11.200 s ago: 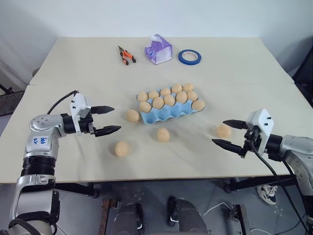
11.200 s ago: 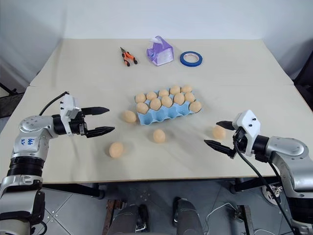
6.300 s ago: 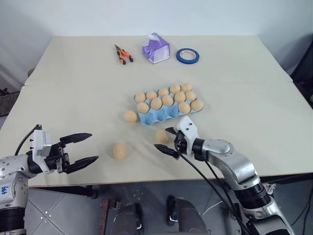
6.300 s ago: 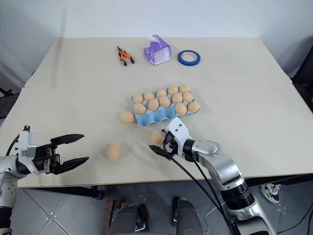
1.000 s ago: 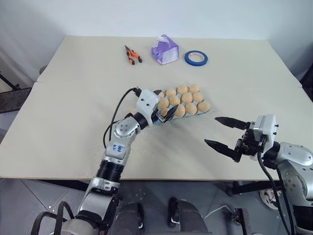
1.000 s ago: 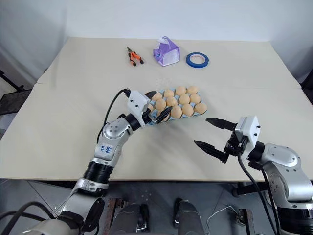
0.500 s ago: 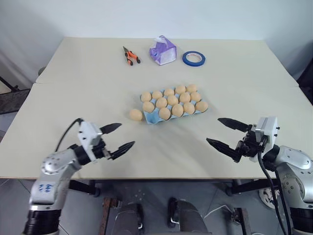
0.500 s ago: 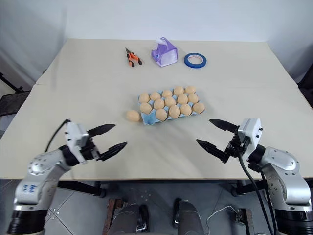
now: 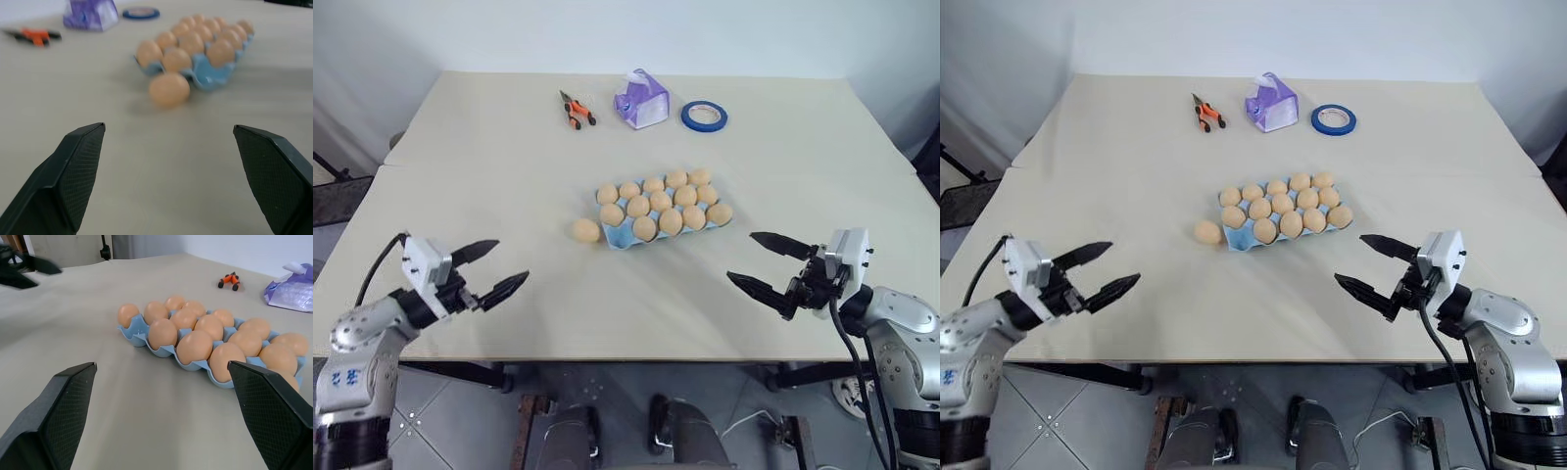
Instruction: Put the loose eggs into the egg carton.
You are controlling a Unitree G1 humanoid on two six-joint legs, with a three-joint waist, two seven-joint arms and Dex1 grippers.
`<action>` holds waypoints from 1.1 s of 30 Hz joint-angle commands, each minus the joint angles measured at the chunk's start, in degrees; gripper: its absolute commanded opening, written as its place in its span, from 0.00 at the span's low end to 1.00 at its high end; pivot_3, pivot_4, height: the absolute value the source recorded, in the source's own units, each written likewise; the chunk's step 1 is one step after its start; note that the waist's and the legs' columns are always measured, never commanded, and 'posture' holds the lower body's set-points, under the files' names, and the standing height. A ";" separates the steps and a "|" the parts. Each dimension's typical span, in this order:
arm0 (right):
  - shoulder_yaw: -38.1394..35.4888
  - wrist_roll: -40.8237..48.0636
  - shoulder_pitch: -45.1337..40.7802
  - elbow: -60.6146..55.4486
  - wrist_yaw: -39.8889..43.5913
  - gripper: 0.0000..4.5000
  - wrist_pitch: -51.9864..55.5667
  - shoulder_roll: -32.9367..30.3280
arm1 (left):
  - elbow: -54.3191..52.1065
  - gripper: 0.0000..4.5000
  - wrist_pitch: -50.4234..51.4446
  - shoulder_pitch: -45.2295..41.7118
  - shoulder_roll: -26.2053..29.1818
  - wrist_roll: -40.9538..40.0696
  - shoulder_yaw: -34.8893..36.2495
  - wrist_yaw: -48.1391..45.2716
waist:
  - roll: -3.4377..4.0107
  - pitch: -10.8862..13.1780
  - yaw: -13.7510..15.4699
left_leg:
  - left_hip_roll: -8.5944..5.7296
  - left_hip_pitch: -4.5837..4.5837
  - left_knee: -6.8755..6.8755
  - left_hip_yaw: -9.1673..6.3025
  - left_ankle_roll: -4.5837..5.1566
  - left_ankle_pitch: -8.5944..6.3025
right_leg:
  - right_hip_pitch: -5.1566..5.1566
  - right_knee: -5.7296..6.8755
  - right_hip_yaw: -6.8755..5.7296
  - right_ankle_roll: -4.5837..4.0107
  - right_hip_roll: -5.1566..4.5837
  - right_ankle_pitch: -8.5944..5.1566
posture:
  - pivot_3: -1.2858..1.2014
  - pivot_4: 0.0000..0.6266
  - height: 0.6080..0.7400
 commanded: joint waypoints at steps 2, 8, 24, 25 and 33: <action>-1.62 0.78 0.78 -2.44 -1.08 1.00 -0.71 0.23 | 8.02 1.00 -3.96 -8.76 -2.59 4.42 -6.40 -0.18 | 0.00 0.00 0.16 | -0.01 0.00 0.00 0.04 0.00 0.00 | 0.00 0.00 0.00 0.02 0.01 0.01 | 0.52 0.24 1.00; -1.81 0.92 3.80 -5.94 -4.40 1.00 -0.31 1.40 | 27.55 1.00 -12.02 -21.09 -6.79 11.62 -13.67 -1.71 | 0.00 0.00 0.07 | 0.06 0.00 0.05 0.10 0.19 0.10 | -0.02 0.03 -0.36 0.04 0.34 0.02 | 0.52 0.24 1.00; -3.68 1.07 8.90 -9.53 -7.87 1.00 0.15 1.19 | 59.59 0.81 -26.90 -37.32 -12.75 19.57 -16.66 -1.87 | -0.01 0.00 -1.06 | 0.22 -0.01 0.24 0.11 0.21 0.03 | -0.01 0.10 -0.39 0.03 0.45 0.01 | 0.52 0.24 1.00; -3.71 1.07 8.90 -9.53 -7.89 1.00 0.19 1.18 | 59.90 0.72 -27.12 -37.51 -12.88 19.52 -16.44 -2.06 | -0.01 0.00 -1.12 | 0.22 -0.01 0.24 0.11 0.21 0.03 | -0.01 0.10 -0.39 0.03 0.46 0.02 | 0.52 0.24 1.00; -4.30 1.11 10.24 -10.51 -8.30 1.00 0.42 1.05 | 54.22 0.44 -26.01 -37.66 -10.82 17.56 -15.03 -5.98 | 0.00 0.00 -1.13 | 0.23 0.00 0.27 0.11 0.21 0.03 | -0.01 0.15 -0.39 0.03 0.49 0.01 | 0.52 0.24 1.00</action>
